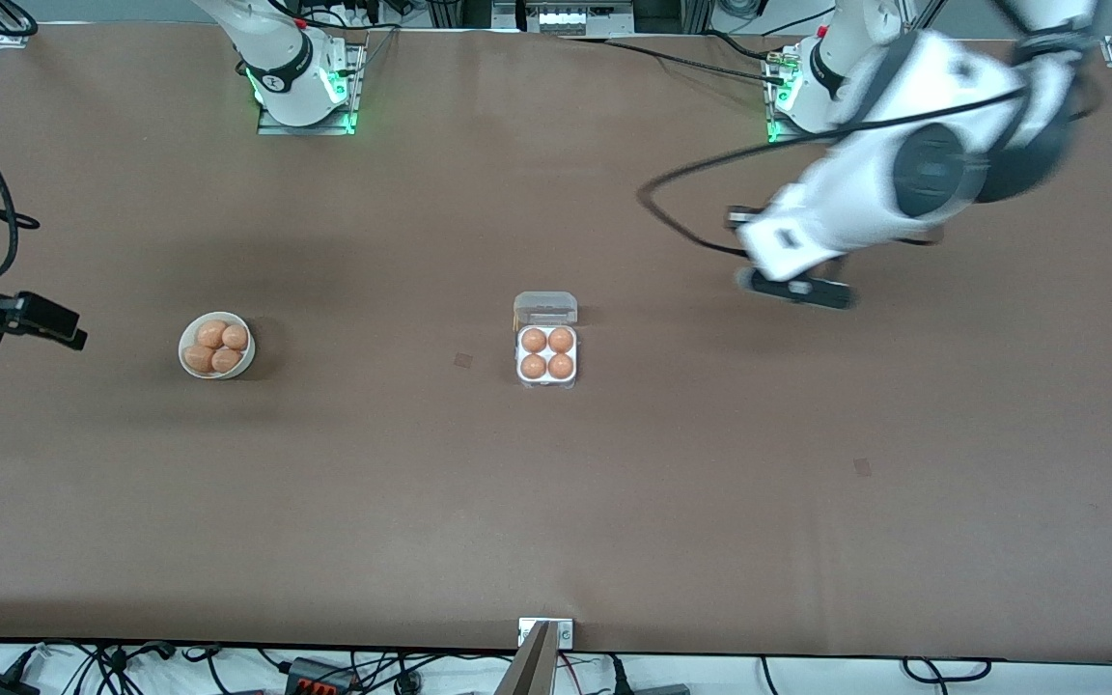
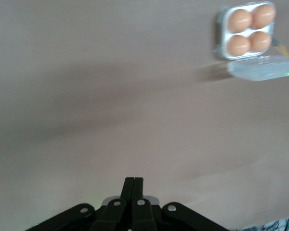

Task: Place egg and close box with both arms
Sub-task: 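Push the open lid over the eggs with the left gripper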

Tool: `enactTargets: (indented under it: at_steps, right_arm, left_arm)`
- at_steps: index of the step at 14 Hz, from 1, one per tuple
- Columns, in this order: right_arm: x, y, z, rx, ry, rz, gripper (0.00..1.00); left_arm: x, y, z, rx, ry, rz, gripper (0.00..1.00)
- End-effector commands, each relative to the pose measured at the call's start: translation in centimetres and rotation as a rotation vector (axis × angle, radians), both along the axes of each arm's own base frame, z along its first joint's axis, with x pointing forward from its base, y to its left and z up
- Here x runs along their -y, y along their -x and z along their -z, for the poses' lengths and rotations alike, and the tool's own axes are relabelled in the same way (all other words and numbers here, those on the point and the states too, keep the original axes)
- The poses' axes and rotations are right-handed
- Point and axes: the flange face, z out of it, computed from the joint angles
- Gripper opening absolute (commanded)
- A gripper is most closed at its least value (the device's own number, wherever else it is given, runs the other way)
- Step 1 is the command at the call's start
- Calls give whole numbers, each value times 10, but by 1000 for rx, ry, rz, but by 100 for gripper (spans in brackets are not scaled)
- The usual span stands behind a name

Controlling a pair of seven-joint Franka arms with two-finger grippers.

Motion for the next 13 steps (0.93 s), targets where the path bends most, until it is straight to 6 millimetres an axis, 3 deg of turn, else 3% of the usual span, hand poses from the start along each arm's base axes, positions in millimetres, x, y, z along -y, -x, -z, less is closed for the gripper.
enactTargets:
  at_steps: [1, 3, 6, 11, 13]
  right_arm:
    - [-6, 41, 2, -6, 10, -26, 100]
    - [-5, 56, 8, -1, 5, -23, 100]
    - [-2, 71, 14, 3, 5, -19, 100]
    - [-3, 75, 14, 5, 3, -19, 100]
    - [-4, 70, 9, 11, 1, -18, 100]
  left_arm:
    - [62, 20, 19, -1, 26, -39, 1]
    - [103, 35, 40, 45, 54, -58, 1]
    - [142, 46, 88, 103, 125, -58, 1]
    - [188, 66, 166, 217, 129, -20, 1]
    - [193, 61, 185, 267, 149, -47, 1]
